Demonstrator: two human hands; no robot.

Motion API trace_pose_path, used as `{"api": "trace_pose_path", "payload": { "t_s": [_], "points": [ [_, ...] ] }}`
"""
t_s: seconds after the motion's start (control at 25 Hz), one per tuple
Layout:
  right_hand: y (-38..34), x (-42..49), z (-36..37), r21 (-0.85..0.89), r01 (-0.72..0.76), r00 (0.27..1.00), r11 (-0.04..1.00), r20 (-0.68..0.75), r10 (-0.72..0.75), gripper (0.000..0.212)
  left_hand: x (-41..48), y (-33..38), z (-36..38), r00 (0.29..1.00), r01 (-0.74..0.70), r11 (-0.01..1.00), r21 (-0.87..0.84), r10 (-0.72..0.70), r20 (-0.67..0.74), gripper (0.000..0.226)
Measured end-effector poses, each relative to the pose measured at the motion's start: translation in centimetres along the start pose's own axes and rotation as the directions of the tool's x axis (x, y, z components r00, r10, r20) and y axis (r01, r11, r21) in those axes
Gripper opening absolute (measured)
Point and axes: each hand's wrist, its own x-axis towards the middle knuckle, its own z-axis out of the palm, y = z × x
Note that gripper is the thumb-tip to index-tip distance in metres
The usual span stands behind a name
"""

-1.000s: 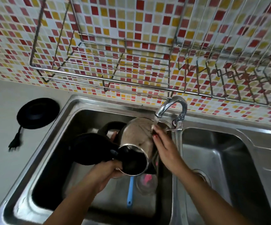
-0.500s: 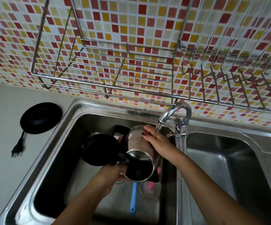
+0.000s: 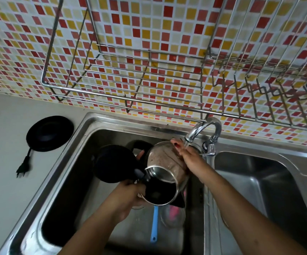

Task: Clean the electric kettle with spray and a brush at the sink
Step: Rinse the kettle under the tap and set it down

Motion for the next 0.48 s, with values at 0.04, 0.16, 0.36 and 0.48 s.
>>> {"api": "trace_pose_path", "payload": {
  "t_s": [0.04, 0.16, 0.36, 0.48],
  "points": [
    [0.5, -0.5, 0.1, 0.019, 0.009, 0.995, 1.000, -0.098, -0.007, 0.036, 0.0, 0.4, -0.2, 1.000, 0.013, 0.999, -0.044, -0.012, 0.028, 0.028],
    [2.1, -2.0, 0.6, 0.112, 0.016, 0.977, 0.994, -0.214, 0.008, 0.039, 0.5, 1.6, -0.9, 0.992, 0.060, 0.994, -0.096, -0.048, 0.114, 0.038],
    [-0.1, -0.9, 2.3, 0.130, -0.030, 0.994, 0.991, -0.105, 0.044, 0.035, 1.1, 2.3, -0.5, 0.987, 0.120, 0.983, 0.140, -0.133, 0.088, 0.042],
    [-2.5, -0.9, 4.0, -0.016, 0.078, 0.997, 0.997, 0.017, -0.078, 0.026, 1.3, 2.9, -0.7, 0.990, 0.129, 0.985, 0.116, -0.134, 0.039, 0.042]
  ]
}}
